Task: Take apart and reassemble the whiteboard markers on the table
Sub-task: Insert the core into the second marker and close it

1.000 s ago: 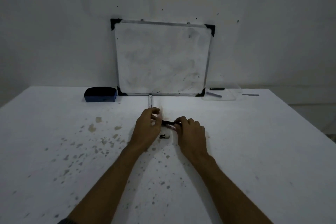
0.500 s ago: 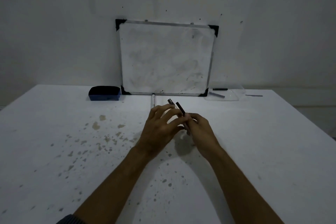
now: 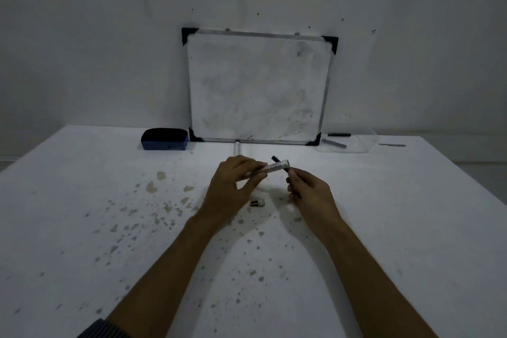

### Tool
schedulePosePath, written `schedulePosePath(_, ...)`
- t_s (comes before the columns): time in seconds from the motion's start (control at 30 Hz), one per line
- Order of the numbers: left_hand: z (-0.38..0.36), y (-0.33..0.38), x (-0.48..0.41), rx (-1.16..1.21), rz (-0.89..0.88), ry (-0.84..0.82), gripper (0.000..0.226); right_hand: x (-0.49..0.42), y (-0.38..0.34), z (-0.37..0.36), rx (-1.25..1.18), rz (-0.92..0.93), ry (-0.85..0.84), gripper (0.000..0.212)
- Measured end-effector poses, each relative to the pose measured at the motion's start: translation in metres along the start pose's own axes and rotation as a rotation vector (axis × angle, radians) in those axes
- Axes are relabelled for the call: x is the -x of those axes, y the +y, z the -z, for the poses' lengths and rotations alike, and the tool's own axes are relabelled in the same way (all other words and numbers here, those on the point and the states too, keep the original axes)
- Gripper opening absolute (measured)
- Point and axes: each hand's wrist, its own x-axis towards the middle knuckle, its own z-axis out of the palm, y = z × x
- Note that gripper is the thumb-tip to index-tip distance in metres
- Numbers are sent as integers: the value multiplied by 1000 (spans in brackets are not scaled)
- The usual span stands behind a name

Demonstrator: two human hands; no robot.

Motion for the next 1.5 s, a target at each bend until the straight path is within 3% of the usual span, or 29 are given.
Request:
schedulePosePath(0.1, 9, 5, 2, 304, 363, -97, 26, -2, -1, -1, -198, -74, -66, 23)
schedulePosePath(0.17, 14, 2, 3, 397, 478, -147, 28, -5, -2, -4, -389, -127, -87, 21)
schedulePosePath(0.33, 19, -3, 1, 496, 562, -236, 25, -16, 3, -2, -476, -116, 12, 22)
schedulePosePath(0.6, 17, -7, 0, 447, 568, -251, 23, -26, 7, 0, -610, -146, 24, 17)
schedulePosePath(0.87, 15, -8, 0, 421, 548, -228, 24, -23, 10, 2, -284, 32, 74, 22)
schedulePosePath(1.23, 15, -10, 1, 404, 554, -259, 23, -19, 12, 1, -117, 160, 168, 27)
schedulePosePath(1.4, 11, -10, 1, 348, 548, -255, 18, -10, 9, -11, 219, 337, 80, 22)
schedulePosePath(1.5, 11, -10, -1, 450, 574, -213, 17, -8, 14, -18, 408, 428, 75, 28)
